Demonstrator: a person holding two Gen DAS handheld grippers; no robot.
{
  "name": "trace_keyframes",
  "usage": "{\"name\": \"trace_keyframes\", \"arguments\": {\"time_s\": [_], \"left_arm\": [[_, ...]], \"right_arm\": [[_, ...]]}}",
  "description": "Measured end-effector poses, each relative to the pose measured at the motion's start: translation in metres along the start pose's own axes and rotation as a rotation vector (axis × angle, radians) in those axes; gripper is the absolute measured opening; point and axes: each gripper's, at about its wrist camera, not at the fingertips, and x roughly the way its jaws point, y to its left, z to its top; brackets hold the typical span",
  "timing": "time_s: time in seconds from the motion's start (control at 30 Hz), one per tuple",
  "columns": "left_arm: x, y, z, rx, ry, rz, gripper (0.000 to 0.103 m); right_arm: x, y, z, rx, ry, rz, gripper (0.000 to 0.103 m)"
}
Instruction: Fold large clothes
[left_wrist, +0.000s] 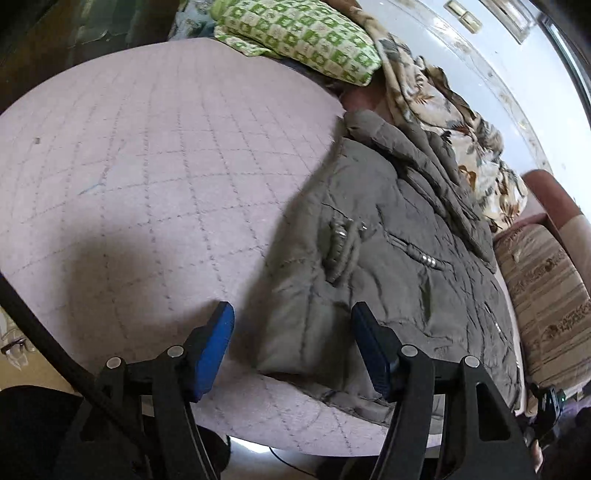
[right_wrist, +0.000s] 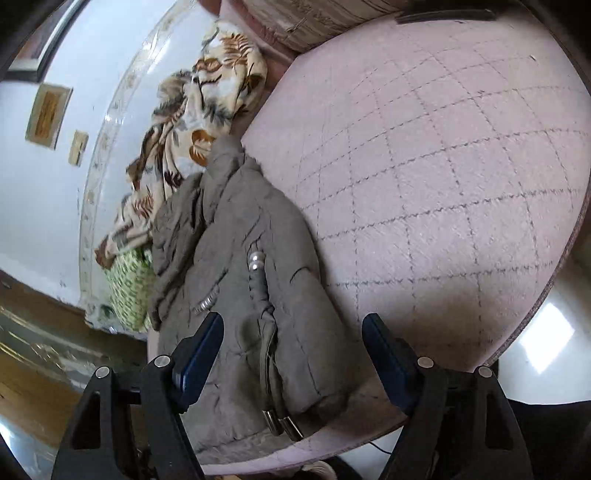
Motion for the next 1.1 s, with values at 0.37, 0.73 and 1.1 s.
{"name": "trace_keyframes", "arguments": {"time_s": [0.37,0.73,1.1], "left_arm": [[0.004,-0.042,-0.032,0.134,-0.02,-0.004,0.059],[0.014,-0.058,-0.035,0.25,-0.085,0.086,0.05],[0.021,-0.069,-0.041,0.33,-0.113,0.184,0.063]], "right_arm": [[0.028,0.036,-0.035,-0.205,0.114,0.002,0.056],[0.046,0.057,-0.057,-0.425,0.047,-0.135,0.053],[0.05,0.063,-0.053,-0.447,0.074,-0.14,0.061]]}}
